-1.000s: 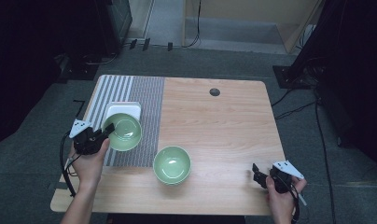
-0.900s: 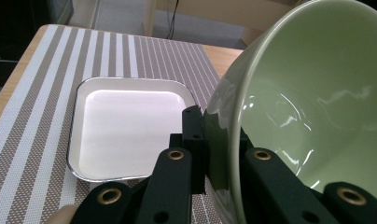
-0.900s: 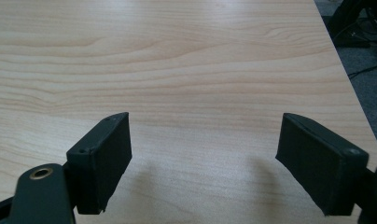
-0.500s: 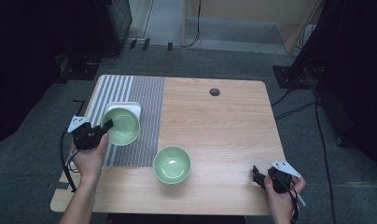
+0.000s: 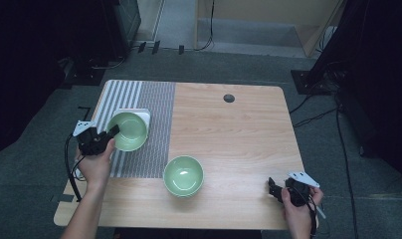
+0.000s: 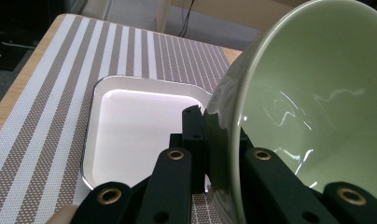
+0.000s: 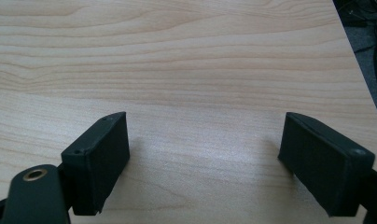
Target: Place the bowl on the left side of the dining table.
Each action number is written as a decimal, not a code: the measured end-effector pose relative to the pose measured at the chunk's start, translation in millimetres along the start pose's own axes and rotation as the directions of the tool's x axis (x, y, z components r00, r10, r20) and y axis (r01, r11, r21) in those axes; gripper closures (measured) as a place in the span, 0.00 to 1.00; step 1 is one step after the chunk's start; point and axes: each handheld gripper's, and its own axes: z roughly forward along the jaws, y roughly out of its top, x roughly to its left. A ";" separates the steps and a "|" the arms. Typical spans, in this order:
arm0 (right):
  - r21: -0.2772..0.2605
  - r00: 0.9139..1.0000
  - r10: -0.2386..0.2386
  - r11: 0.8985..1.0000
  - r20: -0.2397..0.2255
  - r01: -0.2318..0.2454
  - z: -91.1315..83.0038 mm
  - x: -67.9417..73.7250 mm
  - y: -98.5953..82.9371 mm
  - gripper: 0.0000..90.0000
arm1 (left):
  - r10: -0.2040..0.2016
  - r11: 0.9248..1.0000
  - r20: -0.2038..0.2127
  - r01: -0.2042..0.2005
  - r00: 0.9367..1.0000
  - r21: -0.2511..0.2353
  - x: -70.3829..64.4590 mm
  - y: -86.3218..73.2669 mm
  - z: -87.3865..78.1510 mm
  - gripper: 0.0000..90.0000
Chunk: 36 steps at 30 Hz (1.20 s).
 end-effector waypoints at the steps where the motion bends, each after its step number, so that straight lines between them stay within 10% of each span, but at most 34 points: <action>1: 0.000 1.000 -0.001 1.000 0.000 0.001 0.0 0.0 0.0 0.17 | 0.001 1.000 -0.006 -0.001 1.000 0.002 0.0 0.9 1.2 0.94; 18: 0.002 1.000 0.000 1.000 0.000 0.000 0.2 0.0 0.0 0.16 | -0.070 0.994 -0.089 0.077 0.994 0.075 17.5 16.3 35.8 0.94; 36: 0.001 1.000 -0.006 1.000 -0.003 0.006 0.2 0.1 0.0 0.16 | -0.155 0.959 -0.187 0.194 0.970 0.207 38.9 8.0 72.0 0.94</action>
